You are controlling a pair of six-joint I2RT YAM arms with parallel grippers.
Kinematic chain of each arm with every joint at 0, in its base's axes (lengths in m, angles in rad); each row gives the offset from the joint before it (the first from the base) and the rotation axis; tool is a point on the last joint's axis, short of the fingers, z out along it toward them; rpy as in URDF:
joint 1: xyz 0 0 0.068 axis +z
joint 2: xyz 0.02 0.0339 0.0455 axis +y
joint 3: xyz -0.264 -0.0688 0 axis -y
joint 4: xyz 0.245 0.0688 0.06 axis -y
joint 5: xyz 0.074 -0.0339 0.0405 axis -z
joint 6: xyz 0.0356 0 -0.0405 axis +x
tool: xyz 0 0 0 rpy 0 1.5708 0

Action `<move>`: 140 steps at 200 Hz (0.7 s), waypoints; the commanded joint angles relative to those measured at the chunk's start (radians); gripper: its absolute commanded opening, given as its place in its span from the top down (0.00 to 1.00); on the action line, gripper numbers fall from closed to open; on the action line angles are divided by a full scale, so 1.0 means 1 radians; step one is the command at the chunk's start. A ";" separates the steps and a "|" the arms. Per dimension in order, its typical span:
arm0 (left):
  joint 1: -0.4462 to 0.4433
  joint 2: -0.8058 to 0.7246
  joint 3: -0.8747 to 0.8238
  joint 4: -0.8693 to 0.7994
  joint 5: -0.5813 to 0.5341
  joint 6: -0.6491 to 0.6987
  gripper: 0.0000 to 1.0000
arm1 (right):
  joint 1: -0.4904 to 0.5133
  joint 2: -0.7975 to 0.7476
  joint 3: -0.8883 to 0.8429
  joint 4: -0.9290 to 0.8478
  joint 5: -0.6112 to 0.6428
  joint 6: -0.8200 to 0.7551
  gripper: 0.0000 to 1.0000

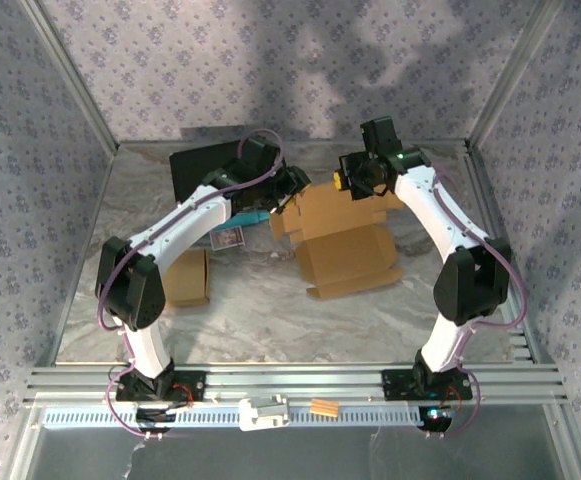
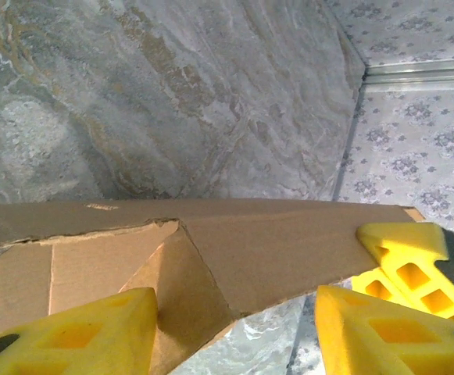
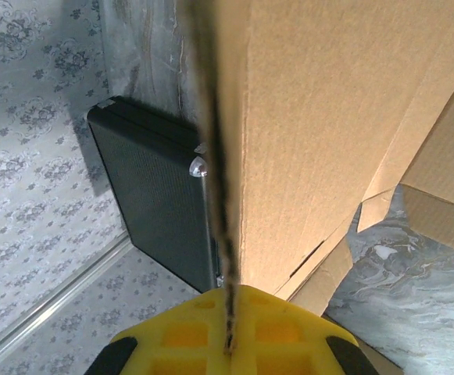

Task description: Fold the paper box

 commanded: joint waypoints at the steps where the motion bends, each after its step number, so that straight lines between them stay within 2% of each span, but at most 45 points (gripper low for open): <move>1: -0.001 -0.005 -0.004 0.103 0.024 -0.036 0.45 | 0.002 -0.041 -0.018 0.016 -0.025 0.022 1.00; 23: 0.000 0.007 -0.004 0.161 0.026 -0.036 0.46 | 0.007 -0.054 -0.037 0.023 -0.037 0.035 1.00; 42: 0.003 0.006 -0.029 0.287 0.077 -0.054 0.47 | 0.003 -0.072 -0.055 0.025 -0.045 0.044 1.00; 61: 0.014 -0.055 -0.066 0.325 0.065 -0.040 0.46 | -0.016 -0.104 -0.069 0.018 -0.043 0.058 1.00; 90: 0.084 -0.228 -0.212 0.237 -0.016 -0.012 0.42 | -0.065 -0.163 -0.073 -0.018 -0.064 0.077 1.00; 112: 0.147 -0.290 -0.366 0.227 -0.031 -0.006 0.42 | -0.102 -0.212 -0.105 -0.019 -0.096 0.111 1.00; 126: 0.174 -0.294 -0.496 0.335 -0.002 -0.052 0.46 | -0.123 -0.239 -0.117 -0.020 -0.117 0.133 1.00; 140: 0.172 -0.273 -0.599 0.493 0.016 -0.123 0.56 | -0.144 -0.261 -0.120 -0.032 -0.137 0.148 1.00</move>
